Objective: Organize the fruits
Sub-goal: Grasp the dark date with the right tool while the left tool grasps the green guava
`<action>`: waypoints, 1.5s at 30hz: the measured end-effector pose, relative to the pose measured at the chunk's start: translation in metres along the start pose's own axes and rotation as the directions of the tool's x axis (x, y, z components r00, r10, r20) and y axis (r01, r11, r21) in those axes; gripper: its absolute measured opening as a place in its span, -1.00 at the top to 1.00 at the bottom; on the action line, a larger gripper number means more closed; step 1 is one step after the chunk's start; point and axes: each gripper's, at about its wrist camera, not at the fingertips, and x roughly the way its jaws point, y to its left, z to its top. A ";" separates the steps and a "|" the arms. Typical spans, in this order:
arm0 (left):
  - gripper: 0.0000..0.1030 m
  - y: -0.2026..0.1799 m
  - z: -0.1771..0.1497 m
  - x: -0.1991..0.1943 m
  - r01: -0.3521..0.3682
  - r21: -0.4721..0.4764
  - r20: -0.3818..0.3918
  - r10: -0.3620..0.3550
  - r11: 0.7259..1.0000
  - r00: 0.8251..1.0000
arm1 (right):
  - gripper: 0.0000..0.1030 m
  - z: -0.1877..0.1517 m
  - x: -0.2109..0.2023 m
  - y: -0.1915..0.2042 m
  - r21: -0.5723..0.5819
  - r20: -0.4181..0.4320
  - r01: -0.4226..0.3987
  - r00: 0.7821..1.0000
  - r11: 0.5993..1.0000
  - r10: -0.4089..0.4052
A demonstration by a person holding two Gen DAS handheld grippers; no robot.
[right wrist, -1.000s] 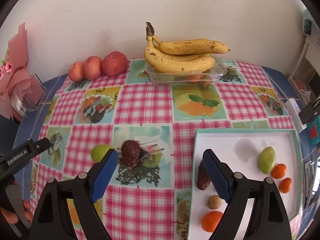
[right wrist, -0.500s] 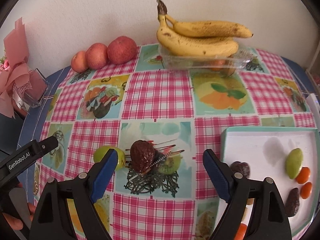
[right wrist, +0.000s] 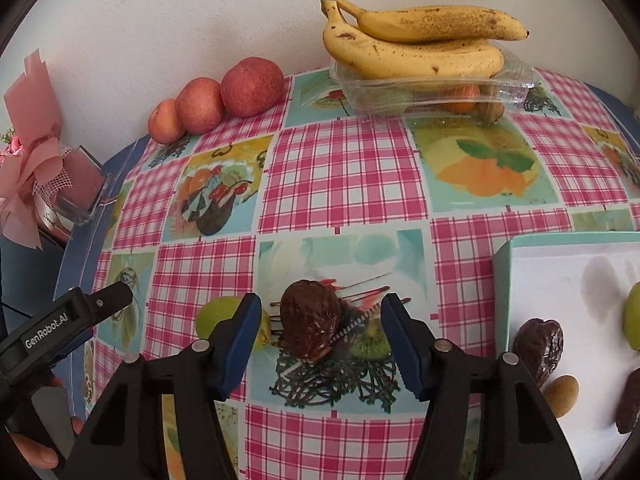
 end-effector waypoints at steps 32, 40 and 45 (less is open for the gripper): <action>-0.98 -0.054 -0.016 -0.008 0.141 0.055 -0.042 -0.139 0.989 0.989 | 0.29 0.014 -0.039 -0.066 0.139 0.041 0.041 0.998 0.989 -0.047; -0.87 -0.102 -0.032 -0.004 0.216 0.175 -0.085 -0.204 0.961 0.975 | 0.29 0.019 -0.062 -0.079 0.167 0.078 0.049 0.995 0.985 -0.063; -0.74 -0.123 -0.042 0.005 0.199 0.248 -0.098 -0.180 0.948 0.979 | 0.29 0.022 -0.071 -0.078 0.162 0.096 0.043 0.994 0.986 -0.059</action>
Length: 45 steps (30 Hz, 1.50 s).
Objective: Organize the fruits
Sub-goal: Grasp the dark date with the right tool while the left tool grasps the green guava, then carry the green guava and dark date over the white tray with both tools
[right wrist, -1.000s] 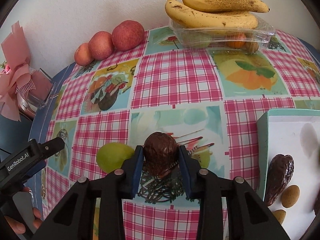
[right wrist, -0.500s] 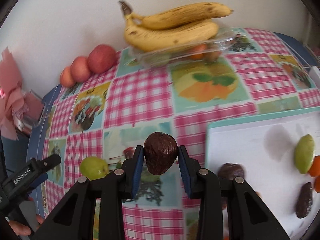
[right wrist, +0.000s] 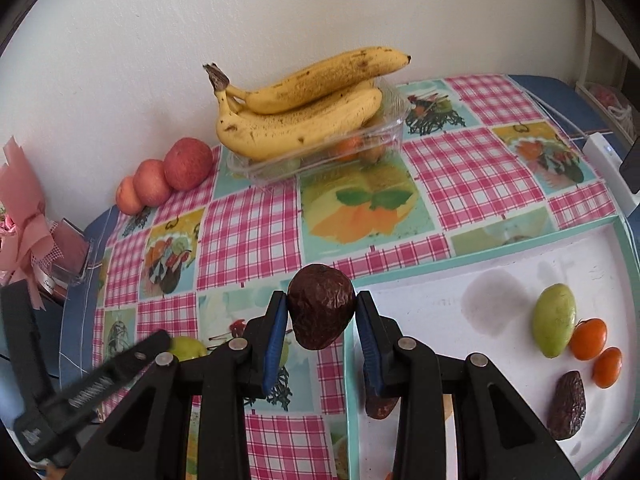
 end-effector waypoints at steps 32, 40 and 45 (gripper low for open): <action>-0.05 0.006 -0.003 0.010 -0.011 0.009 -0.015 0.011 1.000 1.000 | 0.29 -0.001 0.003 0.006 -0.025 -0.020 -0.004 1.000 1.000 0.003; -0.05 0.011 -0.001 -0.001 0.005 -0.005 0.001 -0.005 1.000 1.000 | 0.29 -0.002 0.003 0.006 -0.031 -0.023 -0.001 1.000 1.000 0.001; -0.05 0.014 0.002 -0.014 0.013 -0.014 0.026 -0.013 1.000 1.000 | 0.29 -0.003 0.004 0.006 -0.035 -0.034 0.004 0.999 0.999 -0.005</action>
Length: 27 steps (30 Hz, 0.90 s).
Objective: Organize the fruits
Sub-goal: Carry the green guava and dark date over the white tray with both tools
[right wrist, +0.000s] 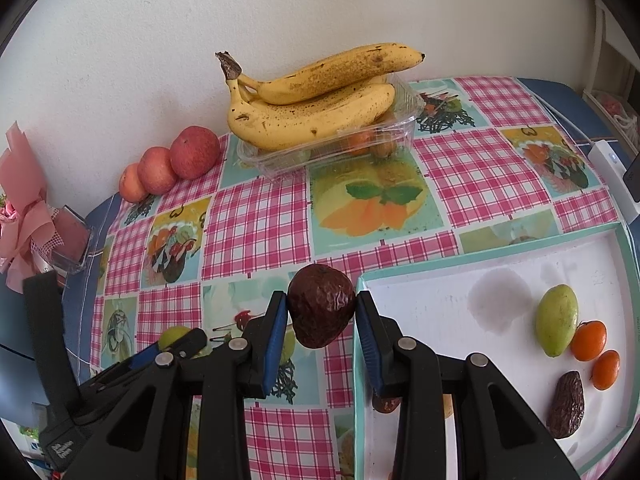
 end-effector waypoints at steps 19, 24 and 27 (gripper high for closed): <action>-0.05 -0.032 -0.007 -0.060 0.000 0.085 0.112 -0.010 0.996 0.994 | 0.29 -0.008 -0.029 0.002 -0.024 0.012 0.025 1.000 0.999 -0.025; -0.05 -0.049 -0.015 -0.080 -0.017 0.128 0.148 -0.002 0.992 0.989 | 0.29 -0.014 -0.042 0.000 -0.023 0.020 0.028 0.999 0.999 -0.028; -0.05 -0.055 -0.020 -0.090 -0.020 0.143 0.167 -0.004 0.990 0.986 | 0.29 -0.018 -0.050 -0.002 -0.016 0.026 0.024 0.999 1.000 -0.023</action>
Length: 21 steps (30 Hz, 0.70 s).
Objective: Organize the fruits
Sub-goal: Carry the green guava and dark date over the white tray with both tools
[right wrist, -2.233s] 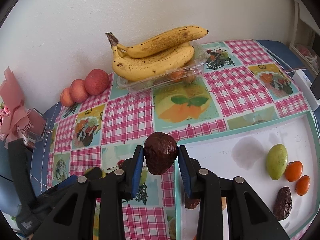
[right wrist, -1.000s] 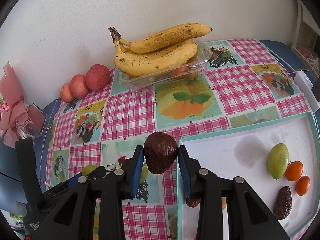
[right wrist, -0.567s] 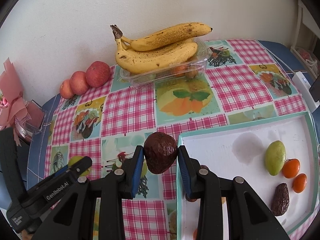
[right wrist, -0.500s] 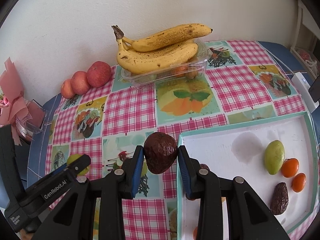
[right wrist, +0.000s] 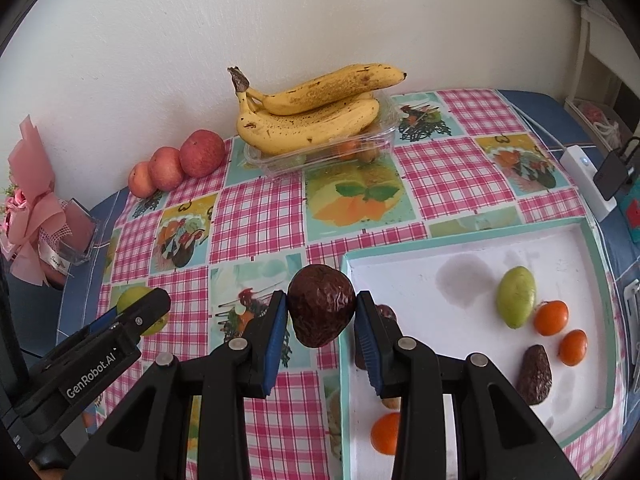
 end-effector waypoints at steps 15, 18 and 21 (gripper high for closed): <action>-0.05 -0.035 -0.031 -0.027 0.003 0.084 0.023 -0.005 0.996 1.000 | 0.29 -0.028 -0.034 -0.027 0.042 0.016 0.010 1.000 0.999 -0.011; -0.05 -0.050 -0.040 -0.026 0.033 0.116 0.000 -0.033 0.993 0.999 | 0.29 -0.033 -0.041 -0.036 0.057 0.023 0.017 1.000 0.998 -0.018; -0.05 -0.066 -0.050 -0.021 0.075 0.143 -0.047 -0.069 0.987 0.996 | 0.29 -0.037 -0.046 -0.050 0.073 0.025 0.061 0.998 0.996 -0.062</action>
